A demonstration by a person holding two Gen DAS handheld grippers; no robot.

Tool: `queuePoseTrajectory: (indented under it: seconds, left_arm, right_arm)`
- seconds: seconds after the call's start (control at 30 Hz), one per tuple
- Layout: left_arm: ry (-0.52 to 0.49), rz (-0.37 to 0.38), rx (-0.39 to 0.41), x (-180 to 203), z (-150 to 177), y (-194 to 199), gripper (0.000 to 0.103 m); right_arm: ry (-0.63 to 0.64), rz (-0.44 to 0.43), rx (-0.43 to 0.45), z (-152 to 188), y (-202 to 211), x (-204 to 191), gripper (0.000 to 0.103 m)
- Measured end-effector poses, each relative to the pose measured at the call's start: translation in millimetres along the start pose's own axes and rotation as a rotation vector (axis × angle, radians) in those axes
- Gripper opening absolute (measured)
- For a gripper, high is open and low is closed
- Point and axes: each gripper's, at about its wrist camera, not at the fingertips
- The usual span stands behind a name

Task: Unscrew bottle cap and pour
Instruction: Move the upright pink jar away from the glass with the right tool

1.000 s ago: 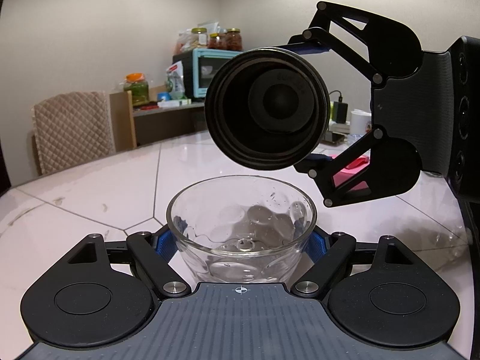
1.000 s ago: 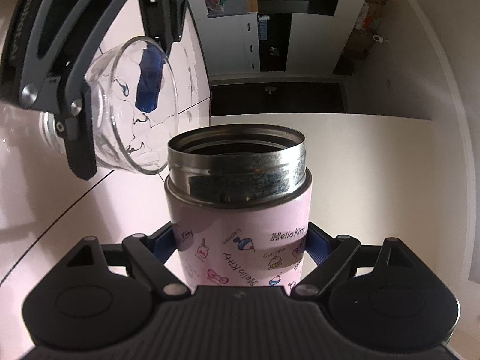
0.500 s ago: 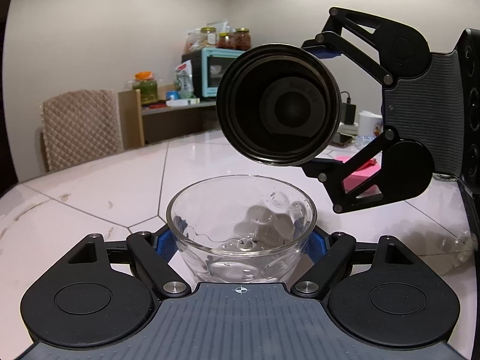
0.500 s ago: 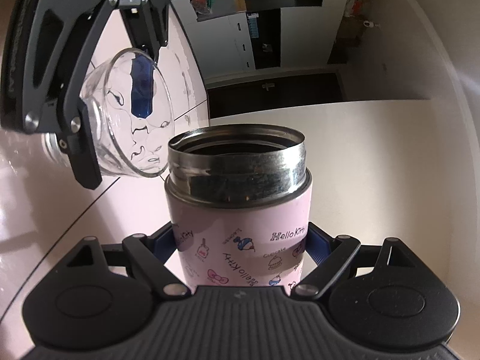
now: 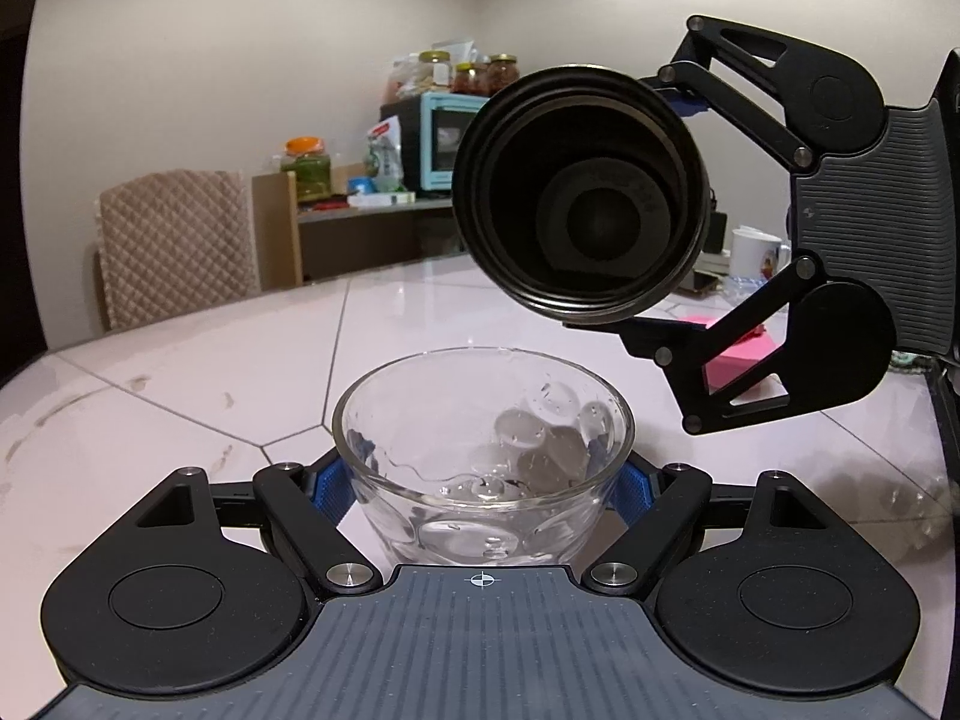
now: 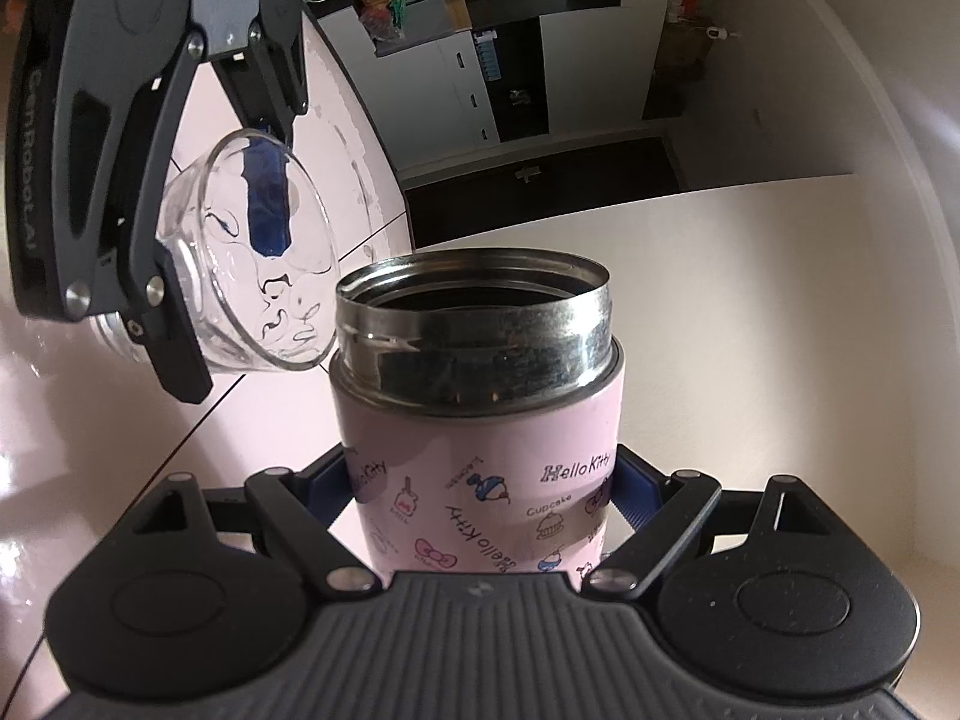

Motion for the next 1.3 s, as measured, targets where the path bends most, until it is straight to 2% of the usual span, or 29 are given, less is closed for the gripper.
queuePoseTrajectory:
  seconds: [0.43, 0.77, 1.03, 1.3]
  left_arm:
    - [0.017, -0.041, -0.001, 9.6, 2.1, 6.2, 0.086]
    - [0.05, -0.112, -0.003, 20.3, 3.1, 12.7, 0.086]
    - [0.075, -0.158, -0.005, 27.4, 0.5, 14.6, 0.086]
    - [0.106, -0.172, -0.011, 26.3, -1.5, 11.3, 0.085]
  right_arm:
    - [-0.138, -0.061, -0.006, -8.3, -5.0, 20.5, 0.088]
    - [-0.28, -0.117, -0.016, -12.9, -13.0, 43.9, 0.088]
    - [-0.379, -0.16, -0.032, -6.7, -20.1, 58.0, 0.088]
    - [-0.49, -0.211, -0.041, 7.2, -20.6, 67.7, 0.088]
Point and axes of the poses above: each gripper's, at about its wrist camera, not at the fingertips, and y roughly against the way its jaws point, x to its right, z to its underside, and after that the axes turned 4 degrees about -z, right-handed
